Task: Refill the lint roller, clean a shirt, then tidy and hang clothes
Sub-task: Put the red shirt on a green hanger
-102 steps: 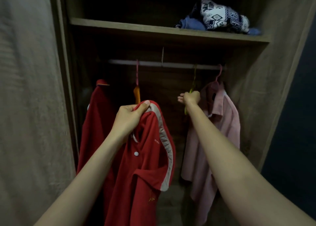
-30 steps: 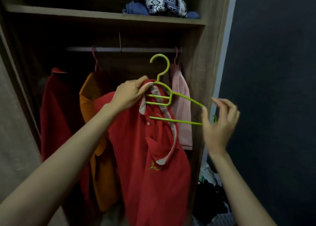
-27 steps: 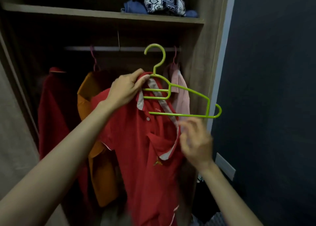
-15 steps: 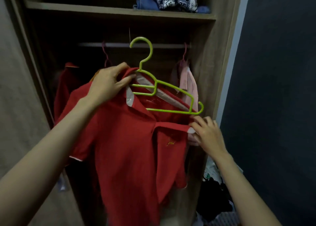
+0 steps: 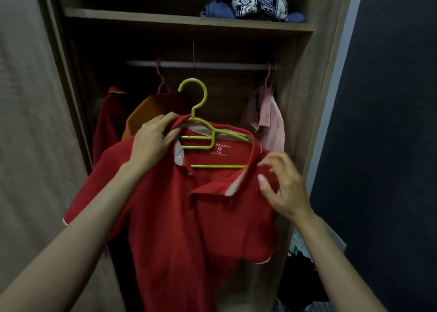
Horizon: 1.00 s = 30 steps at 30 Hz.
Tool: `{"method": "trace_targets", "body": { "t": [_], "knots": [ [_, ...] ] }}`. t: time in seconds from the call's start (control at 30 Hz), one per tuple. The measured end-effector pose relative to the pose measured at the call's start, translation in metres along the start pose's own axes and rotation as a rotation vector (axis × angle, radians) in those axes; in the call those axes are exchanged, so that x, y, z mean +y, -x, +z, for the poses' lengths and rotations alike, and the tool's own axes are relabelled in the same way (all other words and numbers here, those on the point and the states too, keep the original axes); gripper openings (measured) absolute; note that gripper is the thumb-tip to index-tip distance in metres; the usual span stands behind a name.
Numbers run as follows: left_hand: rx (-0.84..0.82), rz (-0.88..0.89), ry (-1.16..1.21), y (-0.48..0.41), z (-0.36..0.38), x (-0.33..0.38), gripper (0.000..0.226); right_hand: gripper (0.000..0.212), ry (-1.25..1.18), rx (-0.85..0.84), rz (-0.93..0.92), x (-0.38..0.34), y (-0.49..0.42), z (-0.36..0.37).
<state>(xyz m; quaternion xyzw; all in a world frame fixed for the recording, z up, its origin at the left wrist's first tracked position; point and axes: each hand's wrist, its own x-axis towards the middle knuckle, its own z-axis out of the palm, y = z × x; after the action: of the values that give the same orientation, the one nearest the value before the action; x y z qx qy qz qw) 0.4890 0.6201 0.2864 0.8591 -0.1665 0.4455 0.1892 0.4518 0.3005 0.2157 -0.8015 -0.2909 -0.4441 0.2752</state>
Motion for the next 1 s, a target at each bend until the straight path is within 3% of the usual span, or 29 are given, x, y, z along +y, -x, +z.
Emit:
{"method": "trace_targets", "body": {
  "t": [0.07, 0.13, 0.23, 0.33, 0.47, 0.63, 0.77, 0.87, 1.0],
  "knots": [
    [0.004, 0.009, 0.063, 0.002, -0.003, 0.001, 0.028, 0.033, 0.065, 0.135, 0.14, 0.0, -0.006, 0.003],
    [0.007, 0.031, 0.117, 0.002, -0.007, 0.005, 0.027, 0.041, 0.176, 0.117, 0.236, 0.004, -0.017, 0.005],
    [0.012, 0.038, 0.196, 0.001, -0.011, 0.01, 0.024, 0.048, 0.206, -0.012, 0.192, 0.01, -0.031, 0.01],
    [-0.021, 0.059, 0.2, 0.002, -0.009, 0.012, 0.023, 0.037, 0.157, -0.028, 0.1, 0.003, -0.041, 0.017],
    [-0.113, 0.09, 0.124, 0.003, 0.0, 0.02, 0.034, 0.041, 0.16, -0.069, 0.031, -0.018, -0.051, 0.031],
    [0.058, -0.009, 0.035, 0.01, -0.009, 0.004, 0.04, 0.046, 0.1, -0.005, 0.109, -0.002, -0.05, 0.018],
    [-0.012, 0.038, -0.006, 0.014, 0.0, 0.015, 0.042, 0.044, 0.059, -0.059, 0.169, 0.004, -0.056, -0.001],
    [-0.05, 0.077, 0.053, 0.014, 0.006, 0.03, 0.045, 0.031, 0.088, -0.062, 0.176, 0.006, -0.062, -0.026],
    [-0.038, -0.008, 0.105, 0.02, 0.001, 0.016, 0.048, 0.032, 0.202, -0.099, 0.285, 0.016, -0.066, -0.065]
  ]
}}
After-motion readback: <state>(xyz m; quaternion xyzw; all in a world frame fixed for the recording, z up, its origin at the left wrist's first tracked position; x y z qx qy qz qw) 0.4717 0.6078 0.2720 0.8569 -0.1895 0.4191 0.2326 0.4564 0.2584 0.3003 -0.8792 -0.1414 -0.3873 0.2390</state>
